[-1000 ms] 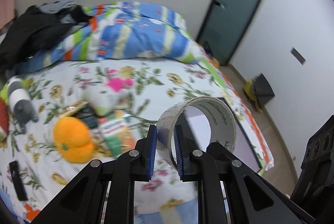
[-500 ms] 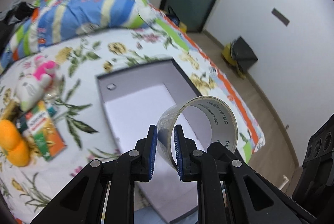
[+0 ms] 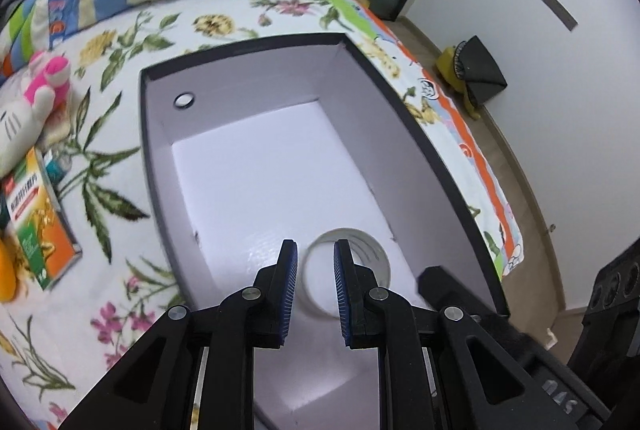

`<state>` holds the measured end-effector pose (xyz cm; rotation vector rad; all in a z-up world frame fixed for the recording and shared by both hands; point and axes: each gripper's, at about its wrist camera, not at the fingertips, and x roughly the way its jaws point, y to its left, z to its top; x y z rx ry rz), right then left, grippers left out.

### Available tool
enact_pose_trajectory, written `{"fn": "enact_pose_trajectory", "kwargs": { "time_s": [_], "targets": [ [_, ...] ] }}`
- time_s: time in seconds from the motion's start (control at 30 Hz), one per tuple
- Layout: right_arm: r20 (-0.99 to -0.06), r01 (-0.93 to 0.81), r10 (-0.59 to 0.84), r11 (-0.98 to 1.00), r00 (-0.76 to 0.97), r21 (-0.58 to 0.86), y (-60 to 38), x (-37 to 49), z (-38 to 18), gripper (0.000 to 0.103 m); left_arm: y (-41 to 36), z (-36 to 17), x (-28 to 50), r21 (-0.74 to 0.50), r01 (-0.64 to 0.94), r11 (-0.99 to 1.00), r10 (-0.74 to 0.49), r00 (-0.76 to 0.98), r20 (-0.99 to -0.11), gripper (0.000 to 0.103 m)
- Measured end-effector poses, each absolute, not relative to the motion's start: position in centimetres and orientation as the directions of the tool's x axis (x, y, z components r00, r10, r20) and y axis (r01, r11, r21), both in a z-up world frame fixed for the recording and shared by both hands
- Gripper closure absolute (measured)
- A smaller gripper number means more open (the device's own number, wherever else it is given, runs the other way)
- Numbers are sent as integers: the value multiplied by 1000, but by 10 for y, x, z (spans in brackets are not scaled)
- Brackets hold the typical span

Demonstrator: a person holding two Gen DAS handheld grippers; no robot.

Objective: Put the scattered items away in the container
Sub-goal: 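Carry the tape roll with the left gripper into the box and release, then move the left gripper to the green medicine box and grasp it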

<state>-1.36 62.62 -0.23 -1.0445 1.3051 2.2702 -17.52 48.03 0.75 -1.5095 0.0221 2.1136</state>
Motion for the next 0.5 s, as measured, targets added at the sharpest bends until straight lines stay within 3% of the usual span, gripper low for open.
{"fn": "enact_pose_trajectory", "kwargs": {
  "time_s": [0.5],
  "targets": [
    [-642, -436, -128, -633, -756, 640, 536, -13, 78, 44, 373, 79, -162, -318, -363, -876, 445, -350, -824, 86]
  ]
}}
